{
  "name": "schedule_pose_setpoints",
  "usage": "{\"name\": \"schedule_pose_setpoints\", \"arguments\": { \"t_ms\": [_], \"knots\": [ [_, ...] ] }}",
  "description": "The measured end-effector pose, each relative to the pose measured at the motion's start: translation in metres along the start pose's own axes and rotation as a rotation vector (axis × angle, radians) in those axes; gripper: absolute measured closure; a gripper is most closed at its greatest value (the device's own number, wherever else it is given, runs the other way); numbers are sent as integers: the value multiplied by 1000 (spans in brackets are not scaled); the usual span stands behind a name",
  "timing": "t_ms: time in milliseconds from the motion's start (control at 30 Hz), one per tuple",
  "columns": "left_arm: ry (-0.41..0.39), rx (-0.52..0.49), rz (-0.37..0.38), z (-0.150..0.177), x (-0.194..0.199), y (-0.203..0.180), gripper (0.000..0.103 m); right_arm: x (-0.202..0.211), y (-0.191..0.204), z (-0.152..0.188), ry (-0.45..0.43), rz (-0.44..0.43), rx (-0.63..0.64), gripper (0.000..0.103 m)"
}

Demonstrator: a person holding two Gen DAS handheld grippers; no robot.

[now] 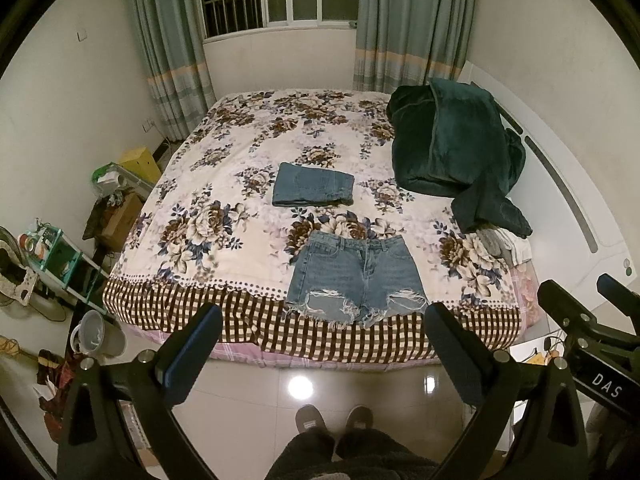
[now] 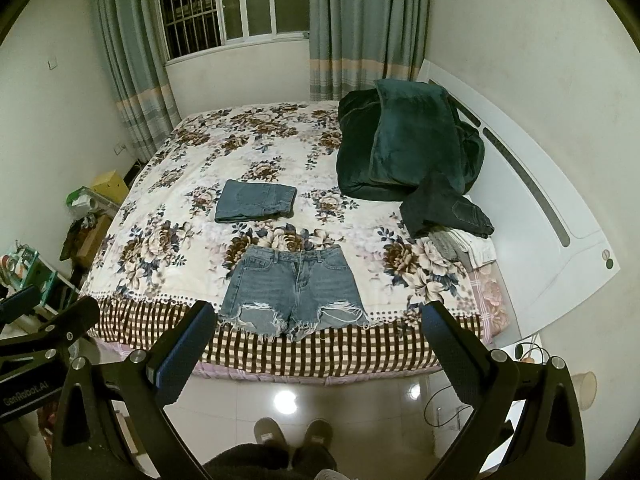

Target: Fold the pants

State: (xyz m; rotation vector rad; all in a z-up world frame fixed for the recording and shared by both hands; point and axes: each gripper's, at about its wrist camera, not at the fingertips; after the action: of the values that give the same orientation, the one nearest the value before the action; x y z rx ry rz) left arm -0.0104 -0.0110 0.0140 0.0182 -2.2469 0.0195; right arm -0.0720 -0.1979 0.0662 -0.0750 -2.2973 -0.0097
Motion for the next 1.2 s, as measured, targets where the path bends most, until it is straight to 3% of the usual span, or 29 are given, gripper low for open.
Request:
{"name": "schedule_pose_setpoints", "arguments": {
  "t_ms": [1067,1200],
  "knots": [
    [-7,1,4,0,-1,0,0,1,-1,-4,0,-2,0,0],
    [-5,5,5,-14,7,0,0,0,-2,-5,2,-2,-1,0]
  ]
}}
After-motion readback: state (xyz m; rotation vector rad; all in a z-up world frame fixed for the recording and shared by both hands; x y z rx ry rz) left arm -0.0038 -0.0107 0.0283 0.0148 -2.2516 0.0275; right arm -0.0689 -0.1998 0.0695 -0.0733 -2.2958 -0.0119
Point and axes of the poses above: each gripper's, at about its wrist camera, not at the fingertips, and x roughly against the way its jaws point, y to its left, z to its underside, and after that the axes turned 4 degrees about -y, right-handed
